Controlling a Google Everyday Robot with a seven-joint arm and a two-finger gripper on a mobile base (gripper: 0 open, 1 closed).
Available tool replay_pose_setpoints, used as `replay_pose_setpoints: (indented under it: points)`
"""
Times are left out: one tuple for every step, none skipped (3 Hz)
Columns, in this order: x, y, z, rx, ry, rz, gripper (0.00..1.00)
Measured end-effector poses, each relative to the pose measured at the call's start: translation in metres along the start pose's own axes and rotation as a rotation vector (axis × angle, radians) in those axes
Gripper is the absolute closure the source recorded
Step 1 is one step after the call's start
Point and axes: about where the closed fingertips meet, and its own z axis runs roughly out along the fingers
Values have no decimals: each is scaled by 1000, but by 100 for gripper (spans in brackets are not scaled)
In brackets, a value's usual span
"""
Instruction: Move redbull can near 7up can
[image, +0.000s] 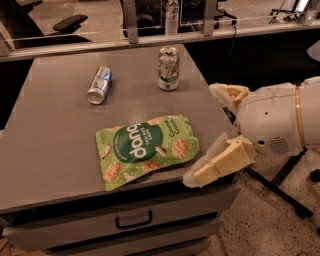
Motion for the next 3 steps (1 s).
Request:
replay_pose_setpoints:
  points:
    - [-6,6,20,-15,-40,15,0]
    - [-19,15,64,-42,-131,36,0]
    - [-36,19,106,-33,-161,48,0]
